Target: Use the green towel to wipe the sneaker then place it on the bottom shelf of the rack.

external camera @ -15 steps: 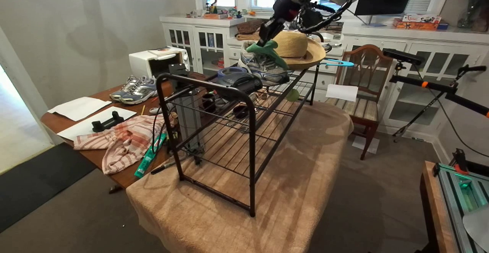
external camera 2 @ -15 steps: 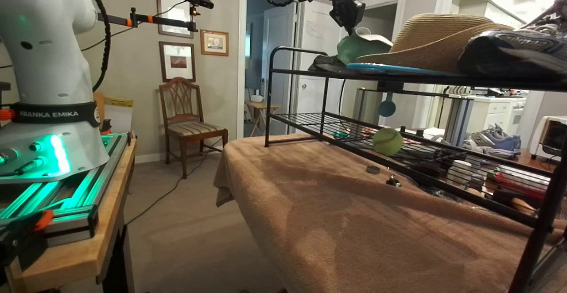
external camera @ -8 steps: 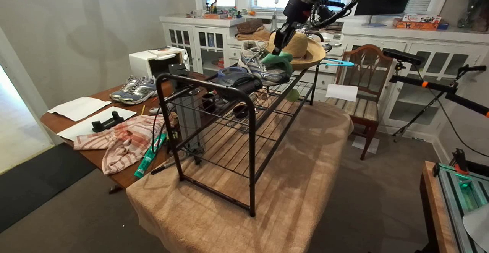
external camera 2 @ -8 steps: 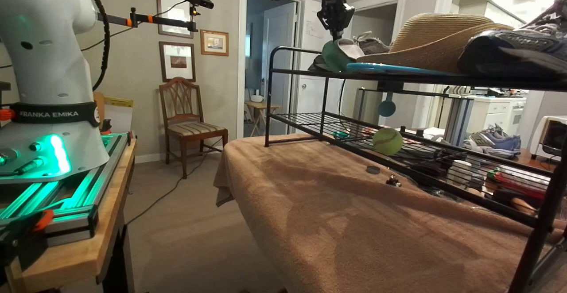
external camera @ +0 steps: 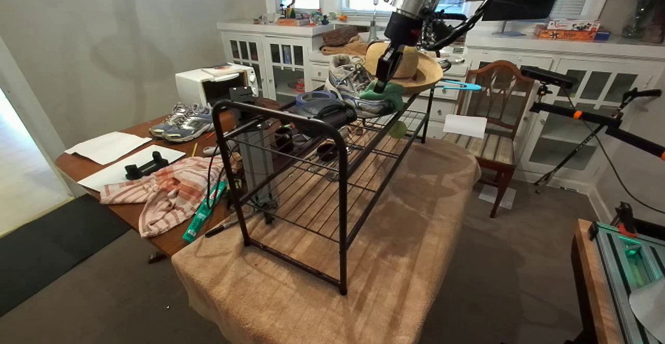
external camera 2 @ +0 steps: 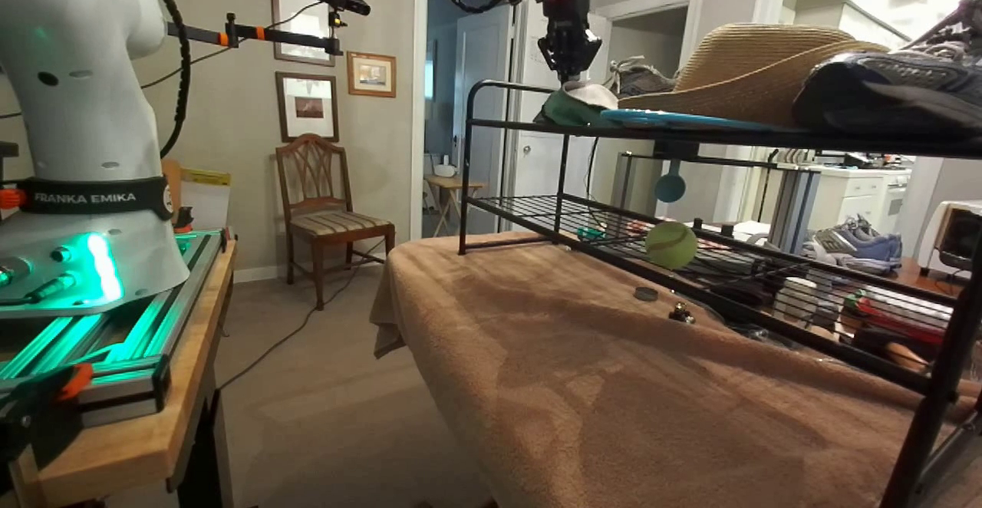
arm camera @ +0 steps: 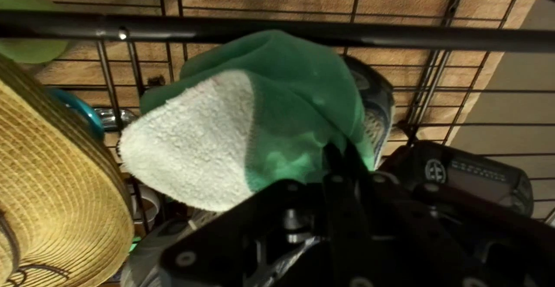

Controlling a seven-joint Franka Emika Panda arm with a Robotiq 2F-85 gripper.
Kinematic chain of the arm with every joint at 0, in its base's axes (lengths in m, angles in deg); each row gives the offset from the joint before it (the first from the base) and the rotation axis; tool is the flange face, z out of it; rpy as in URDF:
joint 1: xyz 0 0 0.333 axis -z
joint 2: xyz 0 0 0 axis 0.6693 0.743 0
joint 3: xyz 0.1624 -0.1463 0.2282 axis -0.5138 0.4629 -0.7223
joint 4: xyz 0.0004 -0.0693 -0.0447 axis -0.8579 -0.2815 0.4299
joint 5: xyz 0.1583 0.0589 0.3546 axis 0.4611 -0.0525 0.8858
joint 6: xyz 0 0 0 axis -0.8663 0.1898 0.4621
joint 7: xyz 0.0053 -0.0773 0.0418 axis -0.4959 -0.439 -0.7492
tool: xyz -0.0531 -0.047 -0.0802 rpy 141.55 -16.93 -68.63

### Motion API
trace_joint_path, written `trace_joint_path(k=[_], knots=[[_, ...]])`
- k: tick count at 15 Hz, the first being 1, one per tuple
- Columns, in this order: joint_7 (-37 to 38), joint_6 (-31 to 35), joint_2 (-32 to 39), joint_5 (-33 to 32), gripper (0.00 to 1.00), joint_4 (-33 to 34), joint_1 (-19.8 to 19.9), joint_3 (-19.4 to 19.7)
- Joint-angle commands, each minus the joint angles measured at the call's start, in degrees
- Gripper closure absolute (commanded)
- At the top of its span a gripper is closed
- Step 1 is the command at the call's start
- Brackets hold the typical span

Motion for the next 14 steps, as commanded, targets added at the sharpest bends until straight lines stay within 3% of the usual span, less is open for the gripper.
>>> trace_joint_path(k=[1,8,11,14], knots=[[-3.6,-6.5,0.3,2.8,0.99,1.5,-1.0,0.1],[-7.8,-16.0,0.7,6.9,0.99,4.6,-0.7,0.8],[-4.9,-9.6,0.9,4.0,0.99,3.7,-1.0,1.2],[-2.9,2.6,1.5,3.8,0.99,2.7,-1.0,1.5]])
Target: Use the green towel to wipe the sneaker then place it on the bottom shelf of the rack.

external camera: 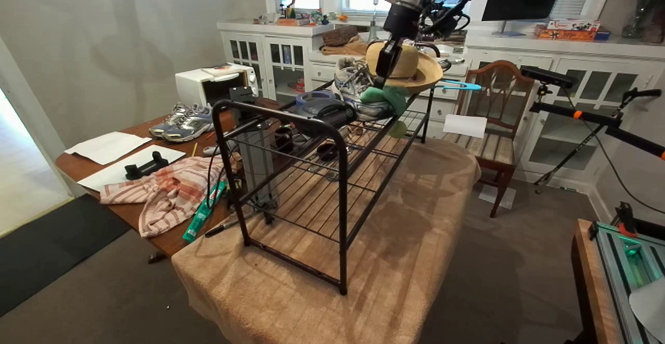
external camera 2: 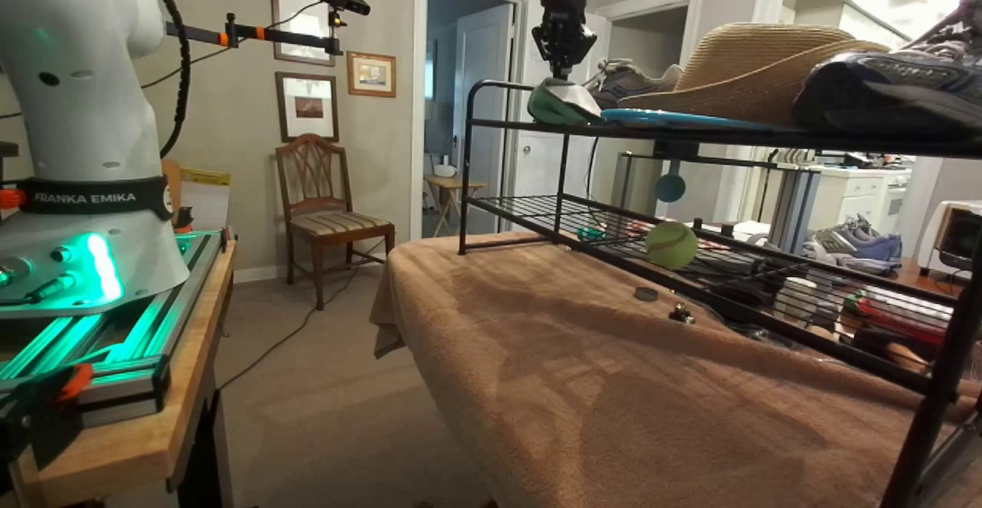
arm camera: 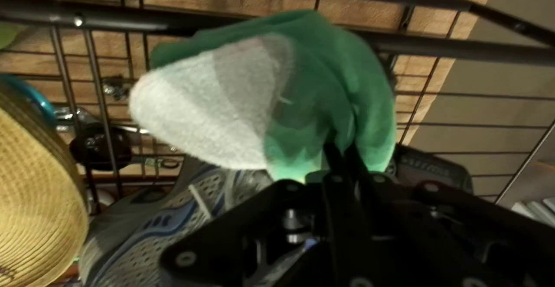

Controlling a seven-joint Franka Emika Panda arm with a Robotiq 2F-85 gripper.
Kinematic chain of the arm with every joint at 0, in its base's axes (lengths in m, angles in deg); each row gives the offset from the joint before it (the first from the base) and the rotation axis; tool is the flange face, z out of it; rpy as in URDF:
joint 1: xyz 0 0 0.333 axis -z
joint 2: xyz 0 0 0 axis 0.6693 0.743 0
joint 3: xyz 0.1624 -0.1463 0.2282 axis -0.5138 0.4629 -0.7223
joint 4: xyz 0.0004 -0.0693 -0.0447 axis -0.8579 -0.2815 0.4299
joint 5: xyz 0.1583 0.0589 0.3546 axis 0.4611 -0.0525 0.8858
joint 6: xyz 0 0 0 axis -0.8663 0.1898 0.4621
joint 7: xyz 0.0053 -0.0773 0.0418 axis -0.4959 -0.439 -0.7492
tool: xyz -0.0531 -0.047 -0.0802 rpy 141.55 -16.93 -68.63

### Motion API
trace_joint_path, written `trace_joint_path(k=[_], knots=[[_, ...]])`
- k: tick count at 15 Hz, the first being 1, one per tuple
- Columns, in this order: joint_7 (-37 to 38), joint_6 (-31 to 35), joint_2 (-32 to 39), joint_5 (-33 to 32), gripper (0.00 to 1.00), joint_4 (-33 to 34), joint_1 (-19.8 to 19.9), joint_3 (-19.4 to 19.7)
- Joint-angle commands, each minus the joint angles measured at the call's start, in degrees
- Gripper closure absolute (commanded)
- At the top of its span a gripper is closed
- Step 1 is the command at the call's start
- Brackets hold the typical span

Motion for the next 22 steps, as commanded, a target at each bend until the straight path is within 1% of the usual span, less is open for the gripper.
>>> trace_joint_path(k=[1,6,8,10,13,14,15,16,18,19,21,22], knots=[[3.3,12.4,1.4,-0.9,0.99,-0.8,-0.4,0.5],[5.9,33.5,2.6,-1.1,0.99,-2.9,-0.5,-0.2],[6.3,40.0,2.8,-1.6,0.99,-3.8,-0.8,0.0],[6.8,45.0,2.8,-2.0,0.99,-4.6,-1.0,0.1],[8.7,50.7,2.7,-3.6,0.99,-5.4,-1.3,1.0],[10.7,51.3,2.9,-6.2,0.99,-5.7,-1.6,2.2],[13.2,51.7,2.9,-10.2,0.99,-6.1,-0.5,2.3],[15.4,51.5,2.9,-13.7,0.99,-6.5,-2.2,5.4],[22.5,49.8,3.0,-23.0,0.99,-6.5,-3.5,9.7],[25.1,48.3,2.9,-26.5,0.99,-6.2,-4.0,11.2],[28.9,45.0,2.3,-31.4,0.99,-6.1,-4.8,12.8],[29.3,43.5,1.9,-31.9,0.99,-6.4,-4.9,12.5]])
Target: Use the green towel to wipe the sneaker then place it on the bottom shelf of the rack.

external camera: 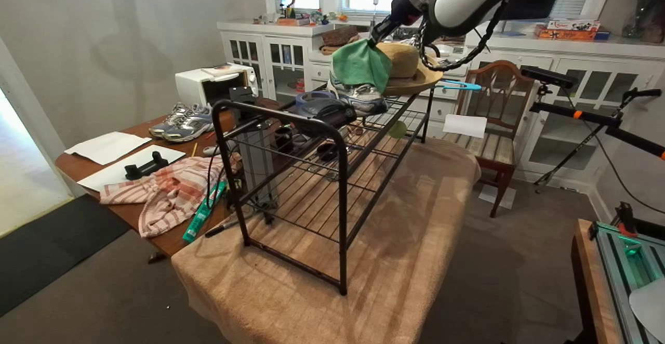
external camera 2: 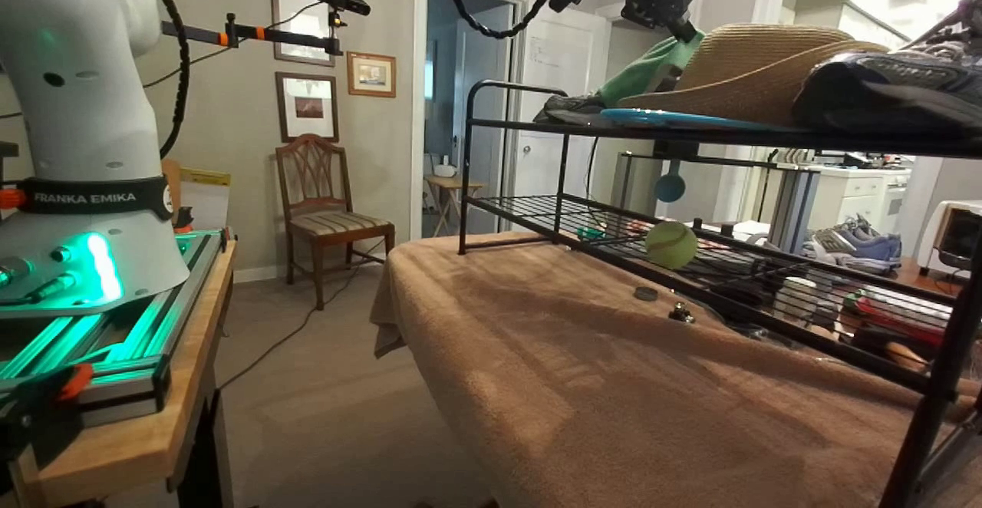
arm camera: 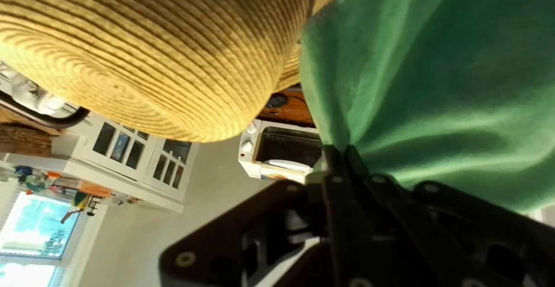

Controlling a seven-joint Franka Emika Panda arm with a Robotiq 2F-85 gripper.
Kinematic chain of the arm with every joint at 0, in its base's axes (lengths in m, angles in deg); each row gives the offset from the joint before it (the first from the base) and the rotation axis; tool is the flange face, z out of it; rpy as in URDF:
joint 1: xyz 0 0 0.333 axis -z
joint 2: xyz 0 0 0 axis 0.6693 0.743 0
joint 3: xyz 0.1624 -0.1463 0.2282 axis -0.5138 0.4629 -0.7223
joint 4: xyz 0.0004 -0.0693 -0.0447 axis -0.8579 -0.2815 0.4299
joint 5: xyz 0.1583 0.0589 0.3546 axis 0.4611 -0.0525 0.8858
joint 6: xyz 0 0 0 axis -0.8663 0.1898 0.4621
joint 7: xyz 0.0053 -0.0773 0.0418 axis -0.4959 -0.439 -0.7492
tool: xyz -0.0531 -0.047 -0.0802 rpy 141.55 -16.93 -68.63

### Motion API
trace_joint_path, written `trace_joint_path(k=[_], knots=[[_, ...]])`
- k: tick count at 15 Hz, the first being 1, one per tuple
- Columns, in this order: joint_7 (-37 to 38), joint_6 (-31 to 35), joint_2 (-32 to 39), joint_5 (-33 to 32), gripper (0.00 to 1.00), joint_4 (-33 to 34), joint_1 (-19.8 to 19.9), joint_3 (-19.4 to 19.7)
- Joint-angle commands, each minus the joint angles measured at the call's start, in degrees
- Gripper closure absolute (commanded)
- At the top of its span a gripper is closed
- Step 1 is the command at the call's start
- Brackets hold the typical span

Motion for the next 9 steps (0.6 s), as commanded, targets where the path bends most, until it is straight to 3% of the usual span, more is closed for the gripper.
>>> trace_joint_path(k=[1,9], knots=[[5.5,-5.0,-1.2,-5.6,0.99,-0.6,-2.2,1.5],[-2.1,-20.7,-3.9,-1.3,0.99,-2.4,-1.1,-7.0]])
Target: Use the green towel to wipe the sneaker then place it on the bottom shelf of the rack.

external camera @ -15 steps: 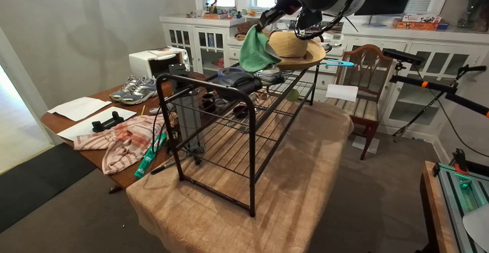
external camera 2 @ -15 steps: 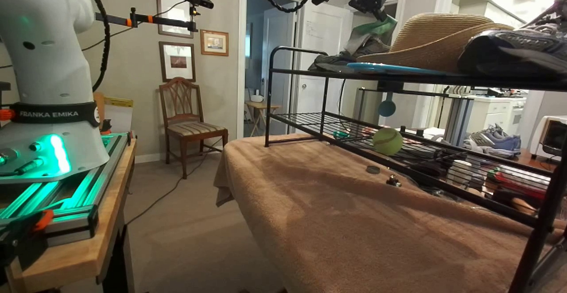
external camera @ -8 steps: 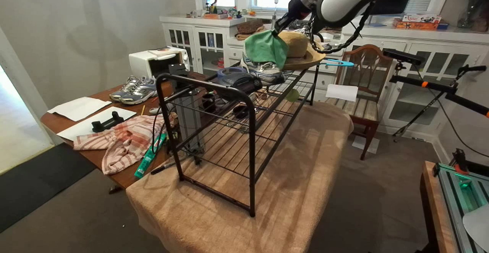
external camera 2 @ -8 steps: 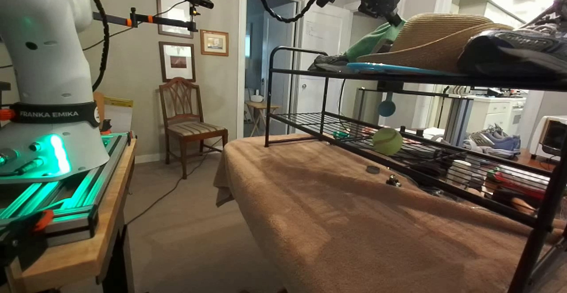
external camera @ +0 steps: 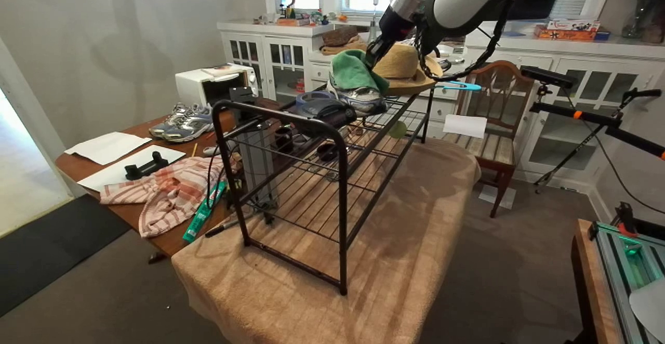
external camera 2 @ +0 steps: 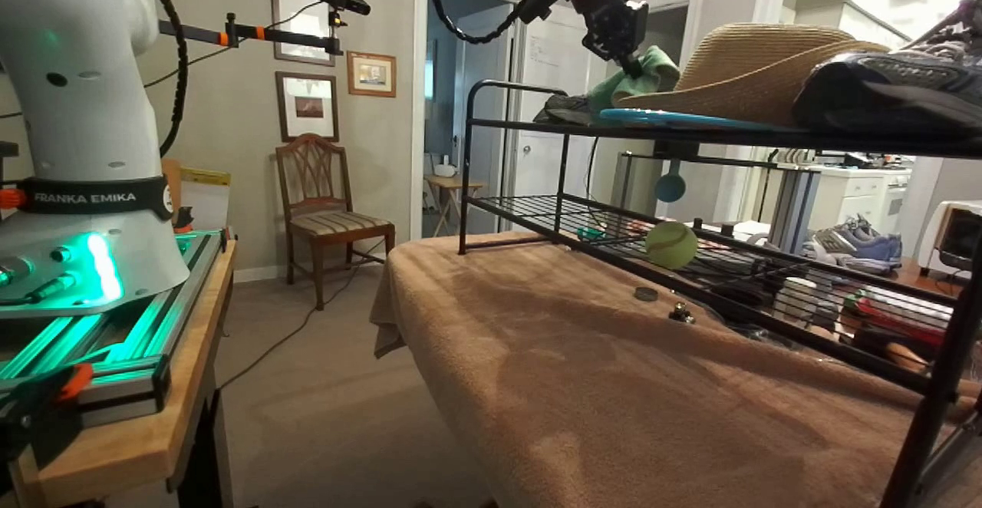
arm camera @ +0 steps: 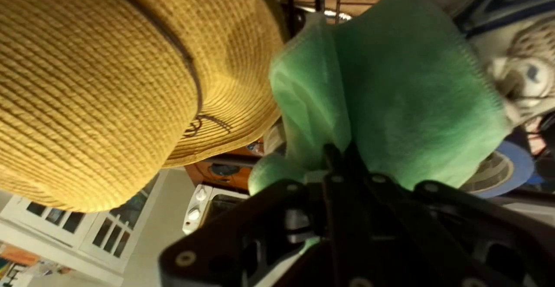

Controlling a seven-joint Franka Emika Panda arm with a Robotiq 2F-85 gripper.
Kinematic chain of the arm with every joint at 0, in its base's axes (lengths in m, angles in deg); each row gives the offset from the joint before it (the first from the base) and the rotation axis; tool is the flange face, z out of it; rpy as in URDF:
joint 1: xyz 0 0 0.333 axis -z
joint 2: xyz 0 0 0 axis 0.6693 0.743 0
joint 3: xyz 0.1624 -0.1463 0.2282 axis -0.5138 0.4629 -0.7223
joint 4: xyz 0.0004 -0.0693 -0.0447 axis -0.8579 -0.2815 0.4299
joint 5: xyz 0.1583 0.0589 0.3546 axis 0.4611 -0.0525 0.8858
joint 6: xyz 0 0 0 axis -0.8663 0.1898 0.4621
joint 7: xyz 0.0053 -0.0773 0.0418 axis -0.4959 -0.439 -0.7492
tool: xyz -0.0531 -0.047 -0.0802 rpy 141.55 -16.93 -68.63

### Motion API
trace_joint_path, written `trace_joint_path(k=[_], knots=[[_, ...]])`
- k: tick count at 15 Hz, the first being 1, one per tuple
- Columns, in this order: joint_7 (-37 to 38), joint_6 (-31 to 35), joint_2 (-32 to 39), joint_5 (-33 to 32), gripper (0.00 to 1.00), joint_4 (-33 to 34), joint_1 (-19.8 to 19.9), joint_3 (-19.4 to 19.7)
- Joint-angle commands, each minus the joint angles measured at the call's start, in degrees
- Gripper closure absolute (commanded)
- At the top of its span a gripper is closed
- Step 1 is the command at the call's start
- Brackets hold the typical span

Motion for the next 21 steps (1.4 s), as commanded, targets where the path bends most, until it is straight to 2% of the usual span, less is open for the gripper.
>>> trace_joint_path(k=[1,4,7,15,18,20,21], knots=[[-4.7,-8.0,-2.7,2.2,0.99,-1.8,0.6,-2.9],[-8.0,-13.4,-3.6,3.6,0.99,-1.4,0.7,-4.0],[-13.9,-19.8,-4.3,8.0,0.99,-0.9,0.9,-4.7],[-24.0,-34.0,-5.0,16.1,0.99,1.5,1.2,-4.4],[-24.5,-34.7,-5.0,17.0,0.99,1.7,1.2,-4.3],[-23.6,-31.2,-4.9,17.6,0.99,1.5,1.3,-4.3],[-20.6,-29.6,-4.2,16.3,0.99,2.2,1.5,-4.2]])
